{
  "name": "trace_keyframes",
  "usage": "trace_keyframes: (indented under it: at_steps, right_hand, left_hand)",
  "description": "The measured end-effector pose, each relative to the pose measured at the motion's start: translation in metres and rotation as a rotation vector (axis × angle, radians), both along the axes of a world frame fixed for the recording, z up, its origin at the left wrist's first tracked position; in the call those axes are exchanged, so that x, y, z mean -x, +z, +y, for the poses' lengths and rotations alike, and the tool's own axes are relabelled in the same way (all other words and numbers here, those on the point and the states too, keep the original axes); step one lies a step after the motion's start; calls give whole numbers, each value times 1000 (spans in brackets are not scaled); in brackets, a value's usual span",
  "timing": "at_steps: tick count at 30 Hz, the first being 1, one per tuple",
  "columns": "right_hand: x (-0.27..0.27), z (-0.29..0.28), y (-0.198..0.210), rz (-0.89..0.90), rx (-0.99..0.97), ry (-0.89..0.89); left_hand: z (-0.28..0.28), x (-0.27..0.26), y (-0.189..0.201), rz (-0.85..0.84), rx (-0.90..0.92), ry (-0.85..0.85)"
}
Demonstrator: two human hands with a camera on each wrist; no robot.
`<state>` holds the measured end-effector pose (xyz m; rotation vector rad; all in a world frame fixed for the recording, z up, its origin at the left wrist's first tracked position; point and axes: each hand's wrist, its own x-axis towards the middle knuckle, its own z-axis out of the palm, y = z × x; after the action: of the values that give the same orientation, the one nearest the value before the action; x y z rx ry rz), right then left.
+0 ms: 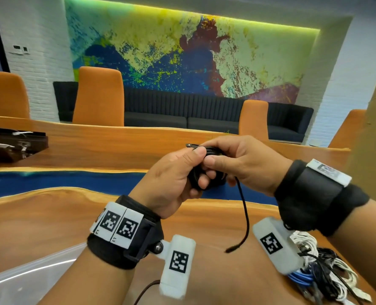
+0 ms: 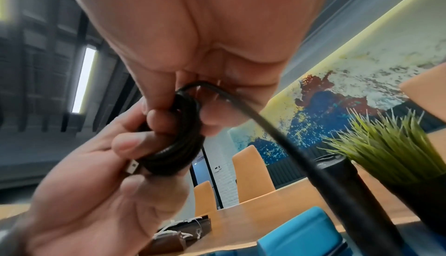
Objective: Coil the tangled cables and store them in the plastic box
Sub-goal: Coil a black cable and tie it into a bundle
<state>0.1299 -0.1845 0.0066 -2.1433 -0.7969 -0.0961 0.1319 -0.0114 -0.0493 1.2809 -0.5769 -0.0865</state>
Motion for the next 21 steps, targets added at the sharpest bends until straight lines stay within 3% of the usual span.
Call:
trace_keyframes:
  at_steps: [8,11,14,17,21]
  right_hand:
    - [-5,11,-14,-404,268,-211]
    - [-6,12,-15,-490,262,-228]
    - [-11,13,-21,-508,167,-284]
    - [-15,11,-28,-483,48,-323]
    - [-20,6,-30,-368,-38,-222]
  left_hand:
    - [1,-1,-2,-344,-353,388]
    - [0,0,0,-347,-301,427]
    - [0,-3,0,-371,-269,489]
    - [3,-4,-2,-421,-362,519]
    - [5,-10,-1,-357,-292,446]
